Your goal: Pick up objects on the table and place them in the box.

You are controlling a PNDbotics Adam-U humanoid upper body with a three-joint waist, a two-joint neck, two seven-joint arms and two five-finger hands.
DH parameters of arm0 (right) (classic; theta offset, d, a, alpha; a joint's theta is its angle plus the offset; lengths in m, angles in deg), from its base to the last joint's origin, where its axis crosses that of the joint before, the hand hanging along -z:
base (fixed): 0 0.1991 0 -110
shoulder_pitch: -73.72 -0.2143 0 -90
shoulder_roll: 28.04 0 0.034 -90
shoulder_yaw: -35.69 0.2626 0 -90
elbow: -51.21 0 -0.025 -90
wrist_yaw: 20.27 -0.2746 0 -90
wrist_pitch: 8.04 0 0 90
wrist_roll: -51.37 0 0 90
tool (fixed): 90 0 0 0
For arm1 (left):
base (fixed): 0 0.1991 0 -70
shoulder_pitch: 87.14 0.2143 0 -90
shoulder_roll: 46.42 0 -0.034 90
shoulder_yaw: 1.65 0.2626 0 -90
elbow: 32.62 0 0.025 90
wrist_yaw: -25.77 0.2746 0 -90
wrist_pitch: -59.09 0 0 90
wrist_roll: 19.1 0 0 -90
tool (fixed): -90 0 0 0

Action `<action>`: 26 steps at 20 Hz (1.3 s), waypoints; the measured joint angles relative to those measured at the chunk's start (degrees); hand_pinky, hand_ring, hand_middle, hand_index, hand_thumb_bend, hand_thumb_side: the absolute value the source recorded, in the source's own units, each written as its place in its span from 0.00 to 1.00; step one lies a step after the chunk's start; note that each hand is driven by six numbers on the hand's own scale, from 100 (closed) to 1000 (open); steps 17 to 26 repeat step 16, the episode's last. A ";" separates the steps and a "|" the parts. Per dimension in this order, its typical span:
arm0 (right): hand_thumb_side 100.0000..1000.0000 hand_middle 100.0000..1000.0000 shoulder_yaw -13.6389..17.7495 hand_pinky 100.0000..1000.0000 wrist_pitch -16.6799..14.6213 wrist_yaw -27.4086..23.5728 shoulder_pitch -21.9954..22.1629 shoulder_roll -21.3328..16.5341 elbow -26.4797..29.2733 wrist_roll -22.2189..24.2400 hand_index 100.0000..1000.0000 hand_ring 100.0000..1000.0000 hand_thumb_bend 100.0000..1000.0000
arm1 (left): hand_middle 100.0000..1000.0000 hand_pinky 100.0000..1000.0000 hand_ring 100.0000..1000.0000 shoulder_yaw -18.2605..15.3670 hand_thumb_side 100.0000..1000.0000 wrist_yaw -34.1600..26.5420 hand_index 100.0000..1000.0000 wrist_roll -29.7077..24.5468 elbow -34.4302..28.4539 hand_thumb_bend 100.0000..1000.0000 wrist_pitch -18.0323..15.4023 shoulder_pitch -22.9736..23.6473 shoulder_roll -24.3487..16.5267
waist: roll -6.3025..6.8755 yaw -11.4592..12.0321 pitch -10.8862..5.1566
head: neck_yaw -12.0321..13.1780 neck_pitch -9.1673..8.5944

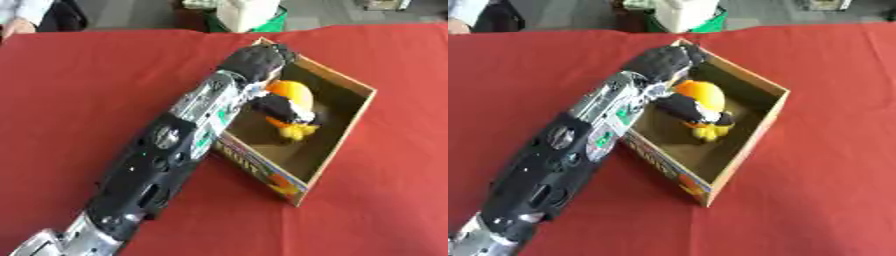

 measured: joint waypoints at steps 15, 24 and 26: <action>1.00 0.73 0.41 0.67 -0.23 -0.43 0.89 0.00 0.00 -0.74 0.91 0.93 0.00 | 0.73 0.71 0.69 -9.07 0.98 -22.31 0.90 18.54 -20.44 0.01 9.91 4.36 -8.66 | -0.31 2.28 -2.03 | -3.09 2.58; 1.00 0.73 0.43 0.67 -0.27 -0.44 1.08 -0.01 0.00 -0.81 0.91 0.93 0.00 | 0.72 0.70 0.69 -9.62 0.97 -25.06 0.89 20.82 -22.78 0.01 10.25 5.49 -9.63 | -0.38 2.55 -2.21 | -3.28 2.80; 1.00 0.73 0.43 0.67 -0.27 -0.44 1.08 -0.01 0.00 -0.81 0.91 0.93 0.00 | 0.72 0.70 0.69 -9.62 0.97 -25.06 0.89 20.82 -22.78 0.01 10.25 5.49 -9.63 | -0.38 2.55 -2.21 | -3.28 2.80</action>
